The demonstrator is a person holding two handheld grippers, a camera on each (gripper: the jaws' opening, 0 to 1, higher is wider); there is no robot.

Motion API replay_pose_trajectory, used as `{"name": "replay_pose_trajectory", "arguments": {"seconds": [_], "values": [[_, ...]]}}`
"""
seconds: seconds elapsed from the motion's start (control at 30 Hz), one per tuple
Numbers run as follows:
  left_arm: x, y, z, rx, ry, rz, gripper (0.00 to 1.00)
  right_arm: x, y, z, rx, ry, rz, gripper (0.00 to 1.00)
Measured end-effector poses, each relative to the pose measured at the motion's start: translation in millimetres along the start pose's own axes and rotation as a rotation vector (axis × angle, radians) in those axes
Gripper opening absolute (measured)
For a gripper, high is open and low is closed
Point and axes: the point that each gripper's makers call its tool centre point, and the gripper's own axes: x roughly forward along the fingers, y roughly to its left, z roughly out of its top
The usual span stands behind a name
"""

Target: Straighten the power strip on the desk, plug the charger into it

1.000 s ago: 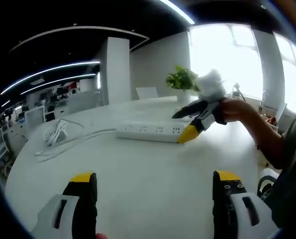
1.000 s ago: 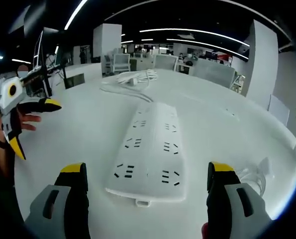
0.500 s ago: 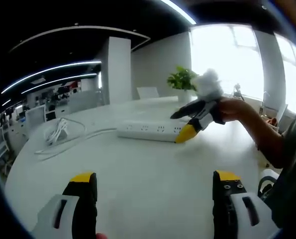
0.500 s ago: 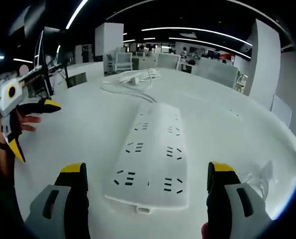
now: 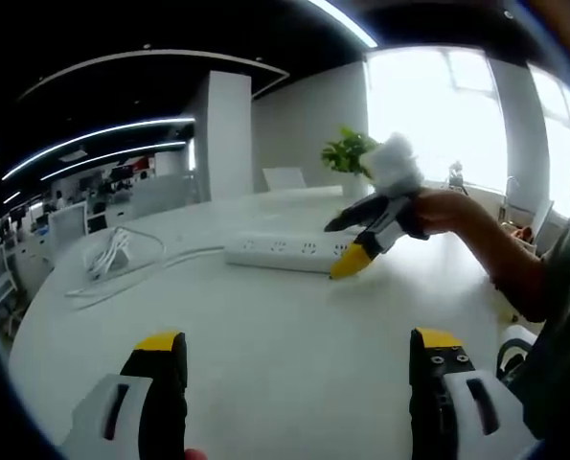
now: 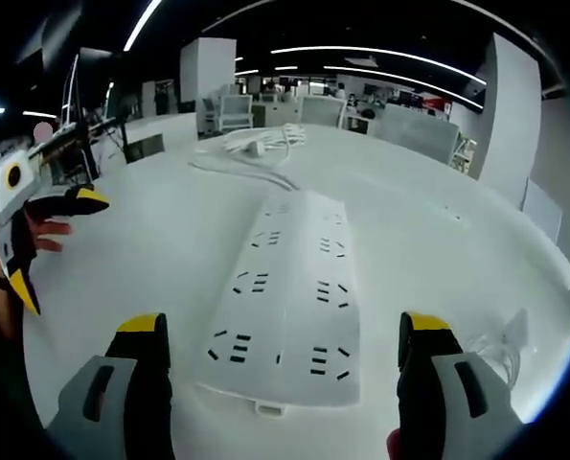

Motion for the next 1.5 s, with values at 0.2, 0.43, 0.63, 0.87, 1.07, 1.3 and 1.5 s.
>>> {"name": "replay_pose_trajectory", "arguments": {"seconds": [0.2,0.43,0.63,0.87,1.07,1.3,1.5], "values": [[-0.1,0.5,-0.6,-0.003,-0.001,0.000,1.00,3.3,-0.1,-3.6,0.010,0.017,0.000,0.98],[0.0,0.0,-0.9,-0.003,-0.002,-0.002,1.00,5.5,0.9,-3.8,0.019,0.019,0.005,0.97],[-0.5,0.7,-1.5,-0.006,-0.004,-0.001,1.00,6.1,0.8,-5.8,0.022,0.026,0.005,0.96],[-1.9,1.2,-2.4,-0.009,-0.005,0.004,1.00,6.2,0.6,-7.9,0.030,0.032,0.004,0.93],[-2.5,0.2,-3.3,-0.009,-0.005,0.001,1.00,7.1,0.5,-9.6,0.038,0.044,0.000,0.92],[-2.1,-1.1,-3.6,-0.004,-0.003,-0.006,1.00,10.0,1.6,-10.3,0.049,0.046,0.010,0.90],[-1.9,-2.5,-3.0,0.006,0.002,-0.011,1.00,10.2,2.3,-11.2,0.057,0.050,0.010,0.88]]}}
